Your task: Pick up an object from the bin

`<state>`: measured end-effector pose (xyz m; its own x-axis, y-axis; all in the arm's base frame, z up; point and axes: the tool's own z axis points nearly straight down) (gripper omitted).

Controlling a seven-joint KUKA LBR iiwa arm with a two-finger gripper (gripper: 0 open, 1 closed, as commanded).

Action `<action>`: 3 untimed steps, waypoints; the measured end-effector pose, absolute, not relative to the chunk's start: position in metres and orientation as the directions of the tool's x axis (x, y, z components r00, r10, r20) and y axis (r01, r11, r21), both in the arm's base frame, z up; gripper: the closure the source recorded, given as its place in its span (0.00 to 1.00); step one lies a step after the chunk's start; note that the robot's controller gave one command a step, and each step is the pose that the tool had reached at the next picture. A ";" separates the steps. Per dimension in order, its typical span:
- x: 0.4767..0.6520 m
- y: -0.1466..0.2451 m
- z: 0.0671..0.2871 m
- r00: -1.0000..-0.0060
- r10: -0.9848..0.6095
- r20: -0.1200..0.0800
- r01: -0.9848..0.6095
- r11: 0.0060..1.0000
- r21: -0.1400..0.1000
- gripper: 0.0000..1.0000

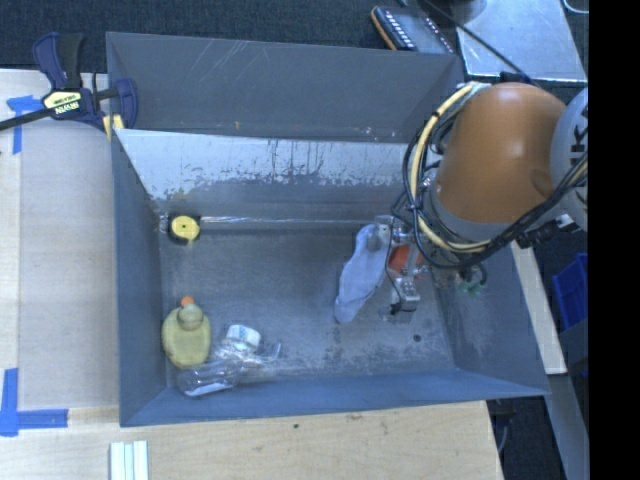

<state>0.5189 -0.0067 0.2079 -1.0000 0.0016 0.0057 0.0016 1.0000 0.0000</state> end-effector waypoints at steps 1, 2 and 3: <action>0.521 -0.007 0.212 -1.000 0.001 -0.003 0.001 1.000 0.000 0.00; 0.560 -0.026 0.142 -0.963 -0.270 -0.001 -0.270 0.963 0.000 0.00; 0.585 -0.042 0.070 -0.955 -0.295 -0.007 -0.295 0.955 -0.001 0.00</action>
Offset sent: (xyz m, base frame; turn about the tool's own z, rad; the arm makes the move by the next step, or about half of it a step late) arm 0.0776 -0.0387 -0.1379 -0.5443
